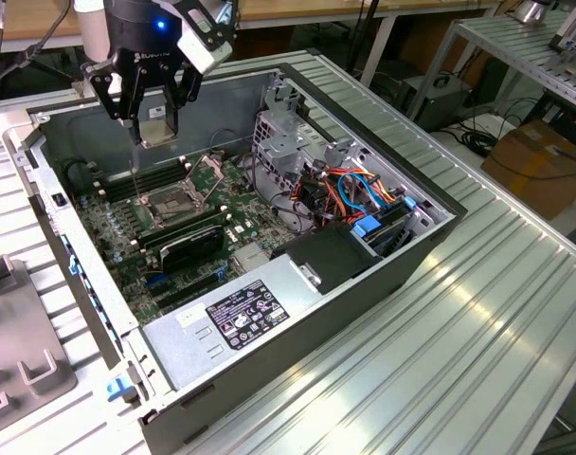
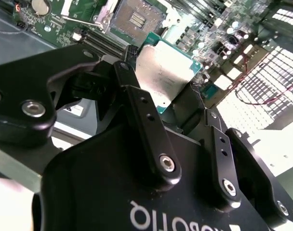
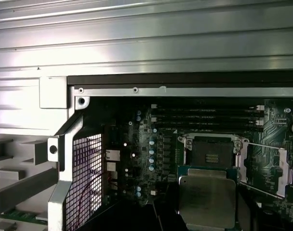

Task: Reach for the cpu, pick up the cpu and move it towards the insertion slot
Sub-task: 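Pick up the cpu and move it towards the insertion slot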

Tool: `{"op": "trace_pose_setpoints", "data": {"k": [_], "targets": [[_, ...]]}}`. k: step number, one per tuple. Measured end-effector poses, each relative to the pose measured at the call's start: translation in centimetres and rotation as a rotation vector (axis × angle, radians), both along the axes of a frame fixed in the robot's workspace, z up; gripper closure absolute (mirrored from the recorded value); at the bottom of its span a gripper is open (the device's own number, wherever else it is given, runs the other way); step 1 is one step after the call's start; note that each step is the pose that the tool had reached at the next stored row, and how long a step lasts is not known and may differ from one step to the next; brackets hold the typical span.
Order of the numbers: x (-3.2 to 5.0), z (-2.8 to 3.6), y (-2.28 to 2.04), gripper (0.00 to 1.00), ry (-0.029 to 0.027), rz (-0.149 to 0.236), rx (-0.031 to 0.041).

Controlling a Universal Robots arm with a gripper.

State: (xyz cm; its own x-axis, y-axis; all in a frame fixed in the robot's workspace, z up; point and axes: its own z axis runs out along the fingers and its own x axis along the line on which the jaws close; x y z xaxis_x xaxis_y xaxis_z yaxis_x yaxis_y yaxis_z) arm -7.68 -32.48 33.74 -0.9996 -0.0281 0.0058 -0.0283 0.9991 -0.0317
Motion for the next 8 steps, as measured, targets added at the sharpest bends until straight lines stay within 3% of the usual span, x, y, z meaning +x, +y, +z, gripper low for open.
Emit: {"op": "trace_pose_setpoints", "data": {"k": [5,8], "targets": [[0.61,-0.59,0.47,0.45,0.0000,0.012,-0.0001],[0.73,-0.88,0.54,0.45,0.0000,0.018,-0.0001]]}}
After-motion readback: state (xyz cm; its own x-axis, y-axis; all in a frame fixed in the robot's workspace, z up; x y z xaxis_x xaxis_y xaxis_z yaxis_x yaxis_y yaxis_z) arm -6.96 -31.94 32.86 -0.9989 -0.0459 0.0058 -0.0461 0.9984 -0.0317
